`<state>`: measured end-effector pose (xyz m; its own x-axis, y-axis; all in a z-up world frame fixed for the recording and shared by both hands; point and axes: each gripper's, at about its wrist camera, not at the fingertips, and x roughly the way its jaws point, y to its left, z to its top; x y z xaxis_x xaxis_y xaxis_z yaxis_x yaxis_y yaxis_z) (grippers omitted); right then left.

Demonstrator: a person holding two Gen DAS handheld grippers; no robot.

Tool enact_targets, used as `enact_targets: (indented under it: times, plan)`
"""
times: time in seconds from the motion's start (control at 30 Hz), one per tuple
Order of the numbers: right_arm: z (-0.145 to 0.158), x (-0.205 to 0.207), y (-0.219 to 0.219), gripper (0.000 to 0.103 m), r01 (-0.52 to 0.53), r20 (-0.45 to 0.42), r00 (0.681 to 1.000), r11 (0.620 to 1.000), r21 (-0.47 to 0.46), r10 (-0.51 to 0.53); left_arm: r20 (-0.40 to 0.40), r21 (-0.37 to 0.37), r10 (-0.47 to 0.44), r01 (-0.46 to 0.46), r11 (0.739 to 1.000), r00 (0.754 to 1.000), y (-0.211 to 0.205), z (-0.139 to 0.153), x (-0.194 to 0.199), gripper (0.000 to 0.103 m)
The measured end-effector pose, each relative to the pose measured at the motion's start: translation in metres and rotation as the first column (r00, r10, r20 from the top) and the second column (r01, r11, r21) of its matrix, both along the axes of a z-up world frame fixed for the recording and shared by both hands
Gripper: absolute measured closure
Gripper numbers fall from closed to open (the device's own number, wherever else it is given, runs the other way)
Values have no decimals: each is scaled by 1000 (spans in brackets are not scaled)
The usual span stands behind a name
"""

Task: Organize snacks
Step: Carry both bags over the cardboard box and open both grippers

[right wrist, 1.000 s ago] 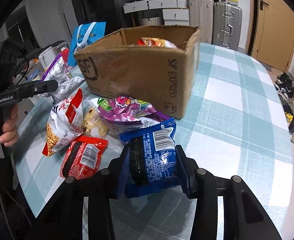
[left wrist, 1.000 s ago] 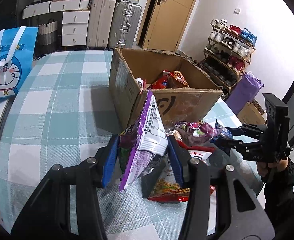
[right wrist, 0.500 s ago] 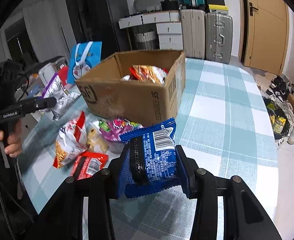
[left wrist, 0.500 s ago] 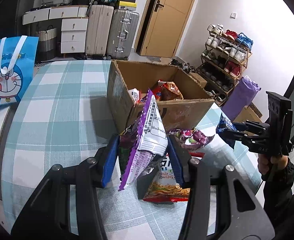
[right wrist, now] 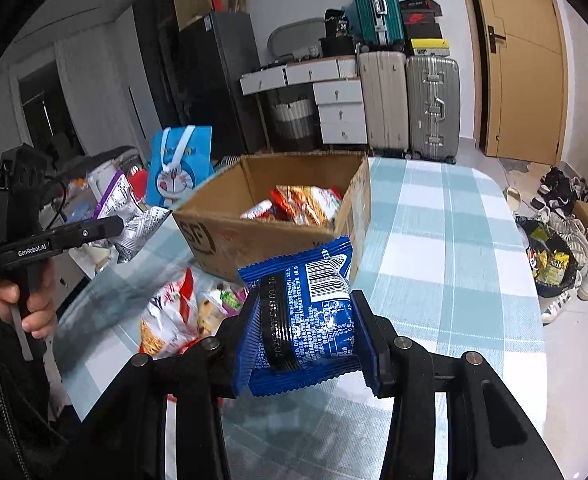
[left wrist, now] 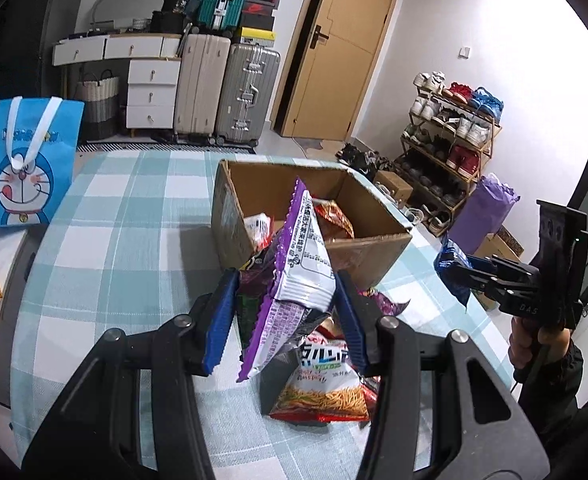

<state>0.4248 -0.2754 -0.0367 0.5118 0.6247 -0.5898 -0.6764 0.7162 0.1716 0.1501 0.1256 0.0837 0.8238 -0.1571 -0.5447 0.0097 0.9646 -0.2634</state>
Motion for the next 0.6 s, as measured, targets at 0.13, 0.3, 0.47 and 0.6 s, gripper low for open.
enact_targets:
  times: [0.13,0.3,0.47,0.6]
  plan:
    - [8,-1,-2,59,12,14,1000,999,38,-12,13,19,10,-11,1000,1000,-6,8,0,58]
    - [18,-1,2,59,14,33,999,997,71,-16,39,23,21,-22,999,999,-9,22,6,58]
    - [34,4,8,59,24,55,998,994,106,-30,60,39,21,-23,999,998,-12,35,16,58]
    - [44,9,12,59,33,72,996,990,139,-43,76,48,14,-17,999,997,-15,43,25,58]
